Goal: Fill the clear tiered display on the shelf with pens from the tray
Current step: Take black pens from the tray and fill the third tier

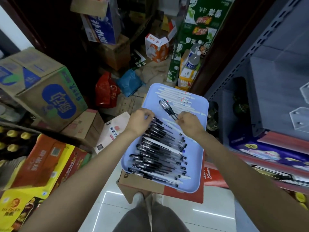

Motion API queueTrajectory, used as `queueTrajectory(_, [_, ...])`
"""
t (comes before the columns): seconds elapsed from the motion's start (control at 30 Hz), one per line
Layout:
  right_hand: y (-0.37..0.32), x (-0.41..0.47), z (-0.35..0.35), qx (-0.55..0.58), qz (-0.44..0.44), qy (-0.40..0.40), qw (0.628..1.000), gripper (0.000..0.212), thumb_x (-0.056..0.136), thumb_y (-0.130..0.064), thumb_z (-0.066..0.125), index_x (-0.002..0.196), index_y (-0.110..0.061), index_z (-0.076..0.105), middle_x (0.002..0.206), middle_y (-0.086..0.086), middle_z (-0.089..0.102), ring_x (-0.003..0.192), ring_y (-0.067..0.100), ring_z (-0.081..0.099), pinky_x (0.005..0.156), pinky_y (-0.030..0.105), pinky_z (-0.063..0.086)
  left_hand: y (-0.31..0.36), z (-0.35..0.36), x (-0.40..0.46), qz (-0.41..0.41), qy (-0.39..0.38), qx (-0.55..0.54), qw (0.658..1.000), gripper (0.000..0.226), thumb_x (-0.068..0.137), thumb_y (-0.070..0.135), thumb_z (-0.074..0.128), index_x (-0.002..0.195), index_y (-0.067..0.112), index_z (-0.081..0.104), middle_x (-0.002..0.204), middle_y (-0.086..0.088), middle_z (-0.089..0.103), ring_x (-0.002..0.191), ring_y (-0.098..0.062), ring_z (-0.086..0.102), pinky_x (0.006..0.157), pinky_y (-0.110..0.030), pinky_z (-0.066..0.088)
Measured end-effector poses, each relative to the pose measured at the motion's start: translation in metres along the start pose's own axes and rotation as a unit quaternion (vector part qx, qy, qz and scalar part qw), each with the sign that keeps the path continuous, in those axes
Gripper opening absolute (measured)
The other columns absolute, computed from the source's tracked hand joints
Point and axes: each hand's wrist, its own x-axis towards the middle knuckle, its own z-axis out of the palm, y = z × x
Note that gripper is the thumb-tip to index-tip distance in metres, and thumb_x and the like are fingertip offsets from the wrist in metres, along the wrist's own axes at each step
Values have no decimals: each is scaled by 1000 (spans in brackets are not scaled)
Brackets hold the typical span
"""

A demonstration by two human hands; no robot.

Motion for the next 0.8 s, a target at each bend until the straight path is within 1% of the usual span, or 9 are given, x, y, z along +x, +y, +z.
queueTrajectory(0.13, [-25,-26,-30,178,-6,24,984,11,96,-13,49,88,-6,49,66,3,45,58,15,42,54,21,37,43,-19,-5,-10,-30,-189,982,23,93,17,55,108,3,67,113,0,65,106,-10,59,84,-12,44])
queueTrajectory(0.2, [-35,-37,-42,181,-19,39,982,11,96,-13,51,95,-3,53,72,5,51,62,16,45,56,18,40,66,-21,-5,-5,-38,-235,971,15,90,20,60,86,10,71,79,14,64,76,2,57,72,-9,43])
queueTrajectory(0.23, [-38,-42,-47,174,-24,44,983,13,96,-13,51,98,-1,54,78,8,54,65,17,46,61,20,41,77,-20,-4,1,-32,-237,971,20,89,22,63,72,12,68,63,13,56,65,-3,51,70,-14,41])
queueTrajectory(0.3, [-41,-53,-60,169,-28,50,984,12,96,-14,51,99,-3,54,88,13,56,67,16,48,62,19,41,99,-15,-2,5,-22,-231,973,33,84,26,68,61,6,57,57,3,41,62,-16,40,70,-28,37])
queueTrajectory(0.4, [-33,-72,-90,163,-26,79,983,13,94,-18,54,103,-9,57,103,12,63,84,15,56,69,18,41,131,-9,3,33,-13,-222,974,49,85,23,68,45,14,41,44,10,29,55,-16,35,66,-33,37])
queueTrajectory(0.5, [-10,-94,-131,187,-33,155,969,24,91,-24,59,113,-14,55,97,5,64,90,20,60,76,31,46,164,-3,9,120,-36,-164,978,45,86,32,65,64,-6,56,57,-15,47,63,-18,46,67,-33,39])
queueTrajectory(0.6, [22,-118,-176,277,-80,249,925,32,90,-21,59,121,-26,51,87,-7,60,80,15,61,70,29,49,206,13,15,180,-105,-78,975,43,88,30,62,78,-11,57,73,-26,63,70,-27,65,67,-40,47])
queueTrajectory(0.7, [61,-141,-214,343,-122,260,894,30,90,-13,59,116,-27,57,91,-7,60,73,7,62,61,18,50,261,44,9,249,-150,-22,956,26,91,20,58,68,8,58,66,-3,67,67,-12,67,68,-28,49])
queueTrajectory(0.8, [109,-159,-245,376,-143,282,871,17,86,-3,62,88,-19,64,81,0,62,64,3,63,62,16,52,315,76,7,316,-127,48,939,23,90,26,59,71,14,61,61,6,63,53,4,55,56,-13,38])
